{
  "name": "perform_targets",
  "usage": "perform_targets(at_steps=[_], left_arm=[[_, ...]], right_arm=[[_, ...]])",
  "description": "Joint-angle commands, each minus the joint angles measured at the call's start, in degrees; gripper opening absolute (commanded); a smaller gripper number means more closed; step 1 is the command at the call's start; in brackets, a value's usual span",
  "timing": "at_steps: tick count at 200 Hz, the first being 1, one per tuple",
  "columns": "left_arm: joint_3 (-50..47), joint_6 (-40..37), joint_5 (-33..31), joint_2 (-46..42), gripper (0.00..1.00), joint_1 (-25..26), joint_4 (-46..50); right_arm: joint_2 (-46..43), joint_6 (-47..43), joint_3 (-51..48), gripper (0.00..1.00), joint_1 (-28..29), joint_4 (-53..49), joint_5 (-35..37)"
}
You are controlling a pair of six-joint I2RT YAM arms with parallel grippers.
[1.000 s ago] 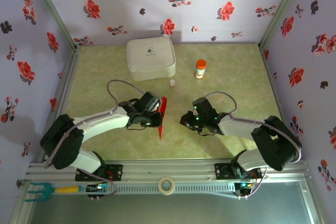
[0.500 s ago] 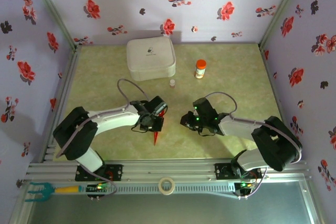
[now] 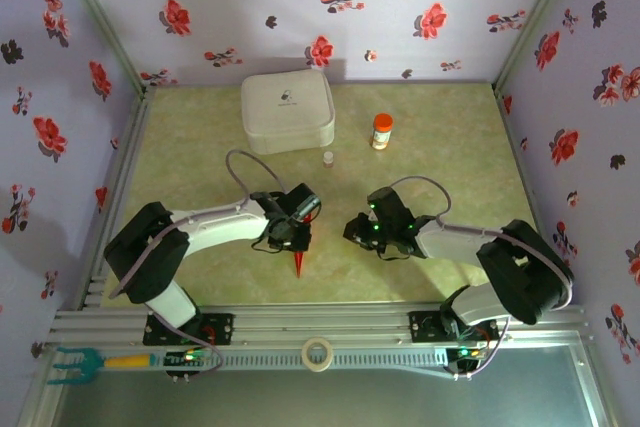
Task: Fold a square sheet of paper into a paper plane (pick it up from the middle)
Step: Turn over a paper plane at the center of the table.
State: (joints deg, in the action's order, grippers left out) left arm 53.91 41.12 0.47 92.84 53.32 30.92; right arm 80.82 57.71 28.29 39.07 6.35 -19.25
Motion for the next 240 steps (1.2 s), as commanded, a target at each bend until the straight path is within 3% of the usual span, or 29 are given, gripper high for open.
perform_targets(at_steps=[1, 108, 158, 201, 240], left_arm=[[1.7, -1.1, 0.2, 1.2, 0.17, 0.6, 0.7], [3.7, -1.6, -0.5, 2.8, 0.16, 1.7, 1.7], [4.0, -0.6, -4.6, 0.6, 0.05, 2.0, 3.9], [6.5, 1.2, -11.6, 1.7, 0.02, 3.0, 9.9], [7.3, 3.0, -13.0, 2.6, 0.03, 3.3, 11.4]], right_arm=[[1.1, 1.2, -0.6, 0.18, 0.4, 1.8, 0.4], [1.7, 1.3, -0.7, 0.18, 0.4, 2.5, 0.1], [1.8, 1.4, -0.6, 0.18, 0.4, 2.5, 0.1], [1.9, 1.3, -0.6, 0.18, 0.4, 2.5, 0.1], [2.1, 1.3, -0.6, 0.18, 0.4, 2.5, 0.1]])
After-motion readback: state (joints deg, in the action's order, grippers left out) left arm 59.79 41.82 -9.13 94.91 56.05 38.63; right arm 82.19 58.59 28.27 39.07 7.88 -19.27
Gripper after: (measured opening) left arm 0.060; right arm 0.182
